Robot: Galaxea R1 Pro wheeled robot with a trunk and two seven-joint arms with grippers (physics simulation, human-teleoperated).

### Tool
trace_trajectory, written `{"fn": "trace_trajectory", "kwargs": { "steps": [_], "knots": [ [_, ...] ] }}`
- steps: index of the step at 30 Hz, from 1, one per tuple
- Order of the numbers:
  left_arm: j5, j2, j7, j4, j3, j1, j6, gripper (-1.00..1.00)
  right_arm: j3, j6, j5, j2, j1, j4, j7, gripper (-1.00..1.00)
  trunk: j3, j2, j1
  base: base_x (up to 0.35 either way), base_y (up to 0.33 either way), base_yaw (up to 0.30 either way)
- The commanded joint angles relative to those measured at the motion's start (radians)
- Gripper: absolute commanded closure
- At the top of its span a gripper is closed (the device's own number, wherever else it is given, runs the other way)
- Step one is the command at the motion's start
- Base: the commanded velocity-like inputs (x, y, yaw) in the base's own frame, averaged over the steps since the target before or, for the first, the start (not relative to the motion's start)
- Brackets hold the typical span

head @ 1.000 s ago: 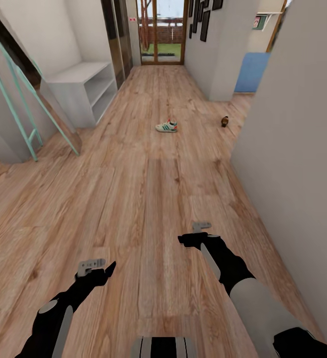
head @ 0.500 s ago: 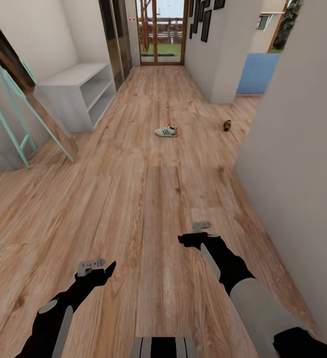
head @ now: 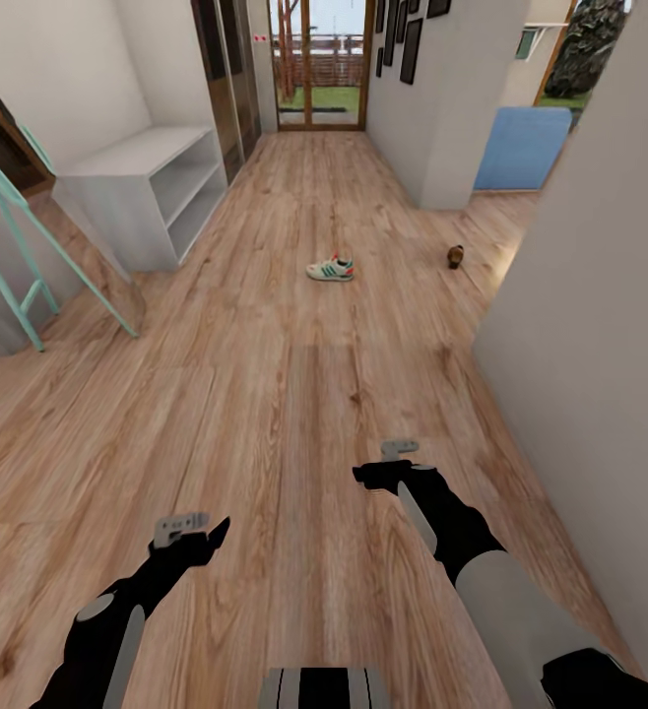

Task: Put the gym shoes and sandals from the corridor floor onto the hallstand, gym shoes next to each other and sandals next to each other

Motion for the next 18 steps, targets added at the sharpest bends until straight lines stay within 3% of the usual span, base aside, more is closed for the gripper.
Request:
{"fn": "trace_trajectory", "kwargs": {
  "steps": [1, 18],
  "knots": [
    [0.000, 0.000, 0.000, 0.000, 0.000, 0.000, 0.000, -1.00, 0.000, 0.000, 0.000, 0.000, 0.000, 0.000, 0.000, -1.00, 0.000, 0.000, 0.000, 0.332, 0.000, 0.000],
    [0.000, 0.000, 0.000, 0.000, 0.000, 0.000, 0.000, -1.00, 0.000, 0.000, 0.000, 0.000, 0.000, 0.001, 0.000, -1.00, 0.000, 0.000, 0.000, 0.331, 0.000, 0.000]
  ]
}}
